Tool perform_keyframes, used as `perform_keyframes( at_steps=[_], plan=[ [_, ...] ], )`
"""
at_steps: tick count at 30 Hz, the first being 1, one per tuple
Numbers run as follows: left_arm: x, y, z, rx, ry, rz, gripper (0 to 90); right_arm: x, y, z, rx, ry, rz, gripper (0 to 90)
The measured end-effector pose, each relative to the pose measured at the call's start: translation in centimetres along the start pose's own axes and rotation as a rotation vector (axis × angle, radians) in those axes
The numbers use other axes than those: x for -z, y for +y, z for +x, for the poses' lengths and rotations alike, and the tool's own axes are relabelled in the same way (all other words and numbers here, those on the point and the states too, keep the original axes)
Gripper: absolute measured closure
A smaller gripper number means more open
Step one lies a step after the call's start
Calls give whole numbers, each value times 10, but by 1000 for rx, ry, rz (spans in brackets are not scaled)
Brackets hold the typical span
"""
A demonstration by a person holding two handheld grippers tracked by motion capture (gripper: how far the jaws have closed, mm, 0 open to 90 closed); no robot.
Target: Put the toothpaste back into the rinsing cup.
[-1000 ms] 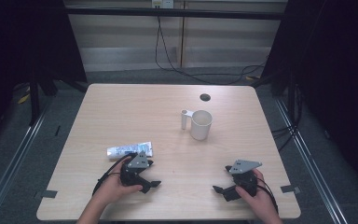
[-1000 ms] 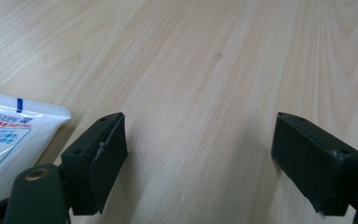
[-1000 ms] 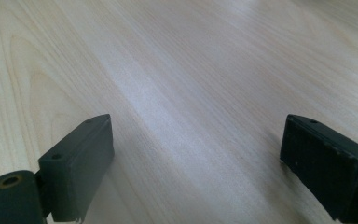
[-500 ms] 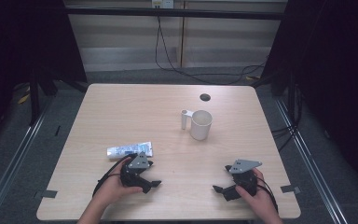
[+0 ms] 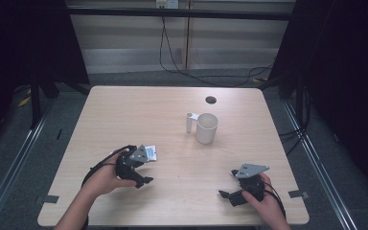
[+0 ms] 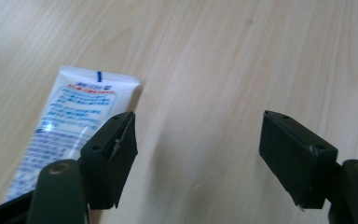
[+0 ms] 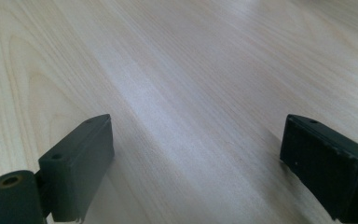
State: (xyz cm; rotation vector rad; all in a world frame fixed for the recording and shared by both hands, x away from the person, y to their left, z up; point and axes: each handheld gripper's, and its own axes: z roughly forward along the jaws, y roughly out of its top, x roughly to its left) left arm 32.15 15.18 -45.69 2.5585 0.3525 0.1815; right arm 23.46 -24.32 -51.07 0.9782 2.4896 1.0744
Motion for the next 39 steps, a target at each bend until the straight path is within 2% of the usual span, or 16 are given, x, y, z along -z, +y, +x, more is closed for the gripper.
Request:
perform_keyframes(
  at_steps=[3, 4, 8, 9, 12, 17, 22, 31, 32, 35, 36, 37, 39],
  plan=[
    [4, 2, 5, -11, 7, 22, 282, 0, 0, 0, 0, 0, 0, 89],
    [8, 4, 9, -27, 8, 37, 282, 0, 0, 0, 0, 0, 0, 89],
    [12, 6, 15, -33, 21, 63, 282, 0, 0, 0, 0, 0, 0, 89],
    [14, 7, 19, -42, 20, 82, 283, 0, 0, 0, 0, 0, 0, 89],
    [15, 8, 24, -45, 17, 95, 287, 0, 0, 0, 0, 0, 0, 89],
    [16, 9, 37, -36, 34, 145, 294, 0, 0, 0, 0, 0, 0, 89],
    [13, 7, 45, -29, 42, 189, 297, 0, 0, 0, -1, 0, 0, 89],
    [7, 2, 55, -18, 35, 229, 308, 0, 0, 0, 0, 0, 0, 89],
    [5, 2, 57, -29, 35, 255, 308, 0, 0, 0, 0, 0, 0, 89],
    [4, 2, 58, -44, 37, 273, 309, 0, 0, 0, -1, 0, 0, 89],
    [3, 2, 58, -35, 39, 273, 310, 0, 0, 0, 0, 0, 0, 89],
    [2, 2, 61, -50, 37, 303, 314, 0, 0, 0, 0, 0, 0, 89],
    [1, 1, 63, -55, 38, 316, 316, 0, 0, 0, -1, 0, 0, 89]
  ],
)
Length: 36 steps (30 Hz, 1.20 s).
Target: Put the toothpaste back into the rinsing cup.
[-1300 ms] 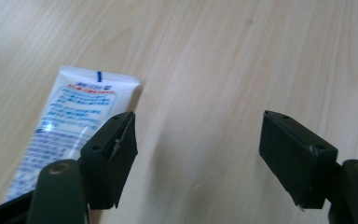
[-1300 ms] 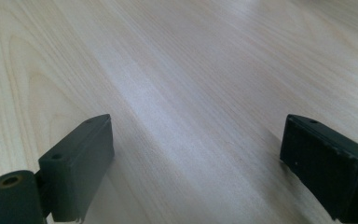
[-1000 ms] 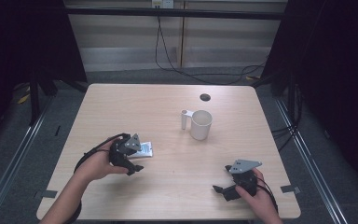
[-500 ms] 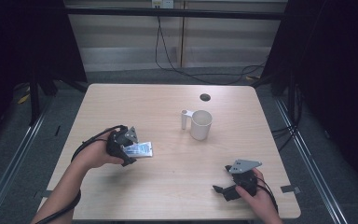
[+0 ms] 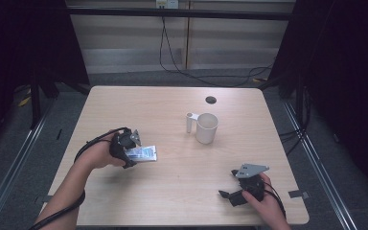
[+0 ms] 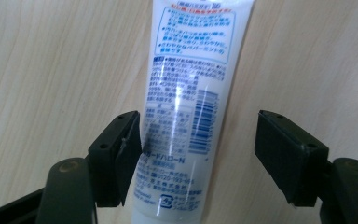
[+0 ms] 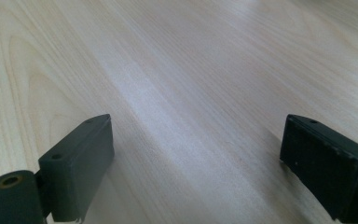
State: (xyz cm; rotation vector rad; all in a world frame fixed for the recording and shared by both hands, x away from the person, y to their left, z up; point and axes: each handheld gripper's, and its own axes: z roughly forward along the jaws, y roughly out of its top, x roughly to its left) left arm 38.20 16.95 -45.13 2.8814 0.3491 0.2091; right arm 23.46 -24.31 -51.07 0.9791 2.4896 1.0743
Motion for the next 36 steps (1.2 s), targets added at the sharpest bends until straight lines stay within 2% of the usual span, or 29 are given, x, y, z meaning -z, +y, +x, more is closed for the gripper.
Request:
perform_keyframes(
  at_steps=[1, 4, 8, 12, 19, 27, 36],
  plan=[
    [-2, -1, 2, -6, 0, 33, 324, 0, 0, 0, 0, 0, 0, 89],
    [-4, -2, 5, -14, 3, 36, 339, 0, 0, 0, 0, 0, 0, 89],
    [-6, -1, 5, -24, -13, 31, 356, 0, 0, 0, 0, 0, 0, 89],
    [-9, -1, 8, -46, -20, 65, 373, 0, 0, 0, 0, 0, 0, 89],
    [-9, -2, 10, -39, -14, 87, 384, 0, 0, 0, 0, 0, 0, 89],
    [-13, -7, 11, -15, -31, 101, 403, 0, 0, 0, 0, 0, 0, 89],
    [-13, -4, 12, -17, -32, 132, 424, 0, 0, 0, 0, 0, 0, 89]
  ],
)
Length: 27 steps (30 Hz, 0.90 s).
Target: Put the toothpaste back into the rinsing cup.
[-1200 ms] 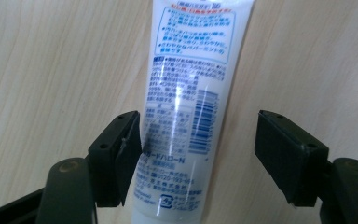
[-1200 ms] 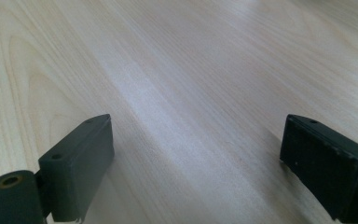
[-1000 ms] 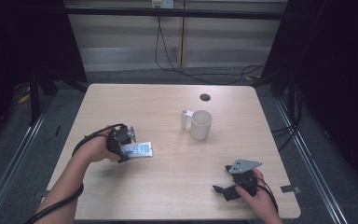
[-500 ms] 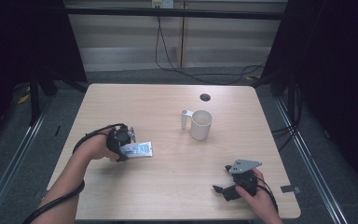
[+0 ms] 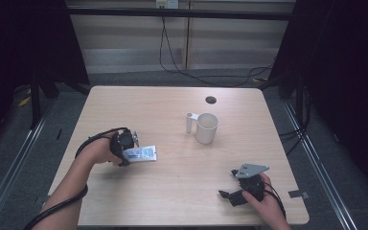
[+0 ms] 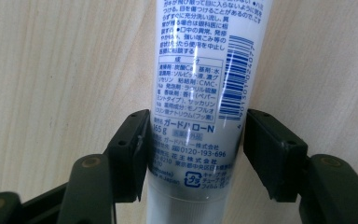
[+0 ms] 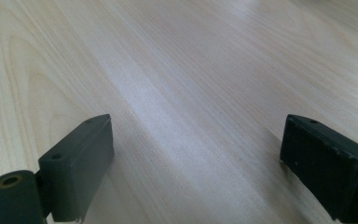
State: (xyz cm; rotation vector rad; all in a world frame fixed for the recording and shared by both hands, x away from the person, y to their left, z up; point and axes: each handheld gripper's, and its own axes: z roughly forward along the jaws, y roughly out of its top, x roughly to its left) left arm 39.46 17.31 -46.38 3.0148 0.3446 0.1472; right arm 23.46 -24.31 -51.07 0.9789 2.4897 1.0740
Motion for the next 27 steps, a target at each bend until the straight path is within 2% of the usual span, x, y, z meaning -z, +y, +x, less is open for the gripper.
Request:
perform_keyframes(
  at_steps=[7, 13, 14, 19, 21, 23, 24, 26, 27],
  plan=[
    [-1, -2, 2, 1, 1, -3, 457, 0, 0, 0, 0, 0, 0, 89],
    [-3, -1, 1, -1, -10, 18, 470, 0, 0, 0, 0, 0, 0, 89],
    [-3, 0, 2, -13, -10, 26, 480, 0, 0, 0, 0, 0, 0, 89],
    [-3, -2, 3, -2, -15, 10, 494, 0, 0, 0, 0, 0, 0, 89],
    [-2, -4, 4, 9, -35, 5, 509, 0, 0, 0, 0, 0, 0, 89],
    [-2, -6, 3, 7, -31, -9, 523, 0, 0, 0, 0, 0, 0, 89],
    [-2, -7, 2, -5, -7, -21, 528, 0, 0, 0, 0, 0, 0, 89],
    [-2, -7, 1, -12, -20, -29, 536, 0, 0, 0, 0, 0, 0, 89],
    [-1, -6, -1, -33, -33, -20, 539, 0, 0, 0, 0, 0, 0, 88]
  ],
)
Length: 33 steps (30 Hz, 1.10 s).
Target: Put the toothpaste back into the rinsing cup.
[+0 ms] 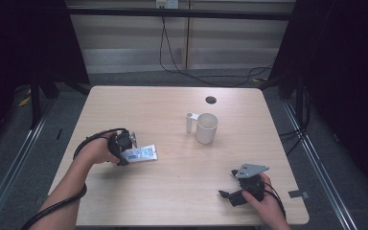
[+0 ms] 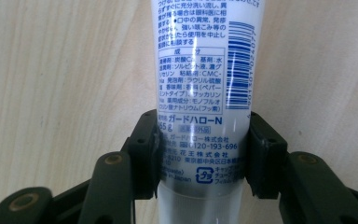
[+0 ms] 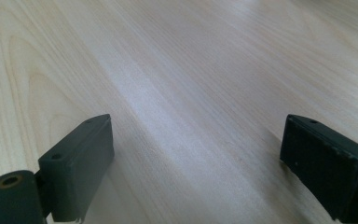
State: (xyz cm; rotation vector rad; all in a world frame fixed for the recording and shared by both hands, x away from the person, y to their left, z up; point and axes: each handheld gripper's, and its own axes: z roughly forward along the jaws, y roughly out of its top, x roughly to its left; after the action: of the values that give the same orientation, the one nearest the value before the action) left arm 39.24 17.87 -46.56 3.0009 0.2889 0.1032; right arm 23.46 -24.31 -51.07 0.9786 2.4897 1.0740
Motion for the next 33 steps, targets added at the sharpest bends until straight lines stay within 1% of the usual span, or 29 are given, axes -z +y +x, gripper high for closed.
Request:
perform_keyframes(
  at_steps=[1, 2, 3, 4, 5, 6, 9, 10, 11, 12, 13, 14, 15, 16, 17, 18, 19, 20, 22, 24, 28, 29, 31, 33],
  plan=[
    [0, 1, -1, 8, -5, 1, 542, 0, 0, 0, 0, 0, 0, 89],
    [0, 1, -2, 11, -1, -6, 544, 0, 0, 0, 0, 0, 0, 89],
    [0, 2, -2, 21, -15, 3, 546, 0, 0, 0, 0, 0, 0, 88],
    [0, 2, -4, 22, -20, -9, 547, 0, 0, 0, 0, 0, 0, 89],
    [0, 2, -4, 22, -20, -9, 548, 0, 0, 0, 0, 0, 0, 89],
    [1, 3, -5, 20, -41, -22, 549, 0, 0, 0, 0, 0, 0, 89],
    [0, 4, -7, 26, -35, -34, 550, 0, 0, 0, 0, 0, 0, 89],
    [0, 4, -7, 33, -43, -37, 550, 0, 0, 0, 0, 0, 0, 89],
    [1, 4, -7, 68, -51, -54, 550, 0, 0, 0, 0, 0, 0, 89],
    [1, 4, -7, 68, -51, -54, 550, 0, 0, 0, 0, 0, 0, 89],
    [1, 4, -7, 88, -49, -65, 550, 0, 0, 0, 0, 0, 0, 88],
    [1, 4, -8, 93, -42, -71, 550, 0, 0, 0, 0, 0, 0, 89],
    [2, 5, -8, 103, -49, -79, 551, 0, 0, 0, 0, 0, 0, 89],
    [2, 5, -7, 106, -52, -95, 551, 0, 0, 0, 0, 0, 0, 89],
    [2, 5, -7, 106, -52, -95, 551, 0, 0, 0, 0, 0, 0, 89],
    [5, 6, -8, 115, -53, -116, 551, 0, 0, 0, 0, 0, 0, 89],
    [7, 7, -9, 106, -51, -123, 552, 0, 0, 0, 0, 0, 0, 89],
    [8, 8, -9, 109, -52, -126, 552, 0, 0, 0, 0, 0, 0, 89],
    [10, 9, -10, 128, -54, -151, 552, 0, 0, 0, 0, 0, 0, 89],
    [11, 10, -10, 126, -54, -161, 553, 0, 0, 0, -1, 0, 0, 89],
    [16, 12, -12, 148, -66, -200, 554, 0, 0, 0, 0, 0, 0, 89],
    [16, 13, -12, 142, -76, -208, 555, 0, 0, 0, 0, 0, 1, 89],
    [19, 16, -15, 136, -68, -223, 555, 0, 0, 0, -1, 0, 1, 89],
    [21, 19, -16, 129, -66, -226, 555, 0, 0, 0, 0, -4, 0, 92]
  ],
)
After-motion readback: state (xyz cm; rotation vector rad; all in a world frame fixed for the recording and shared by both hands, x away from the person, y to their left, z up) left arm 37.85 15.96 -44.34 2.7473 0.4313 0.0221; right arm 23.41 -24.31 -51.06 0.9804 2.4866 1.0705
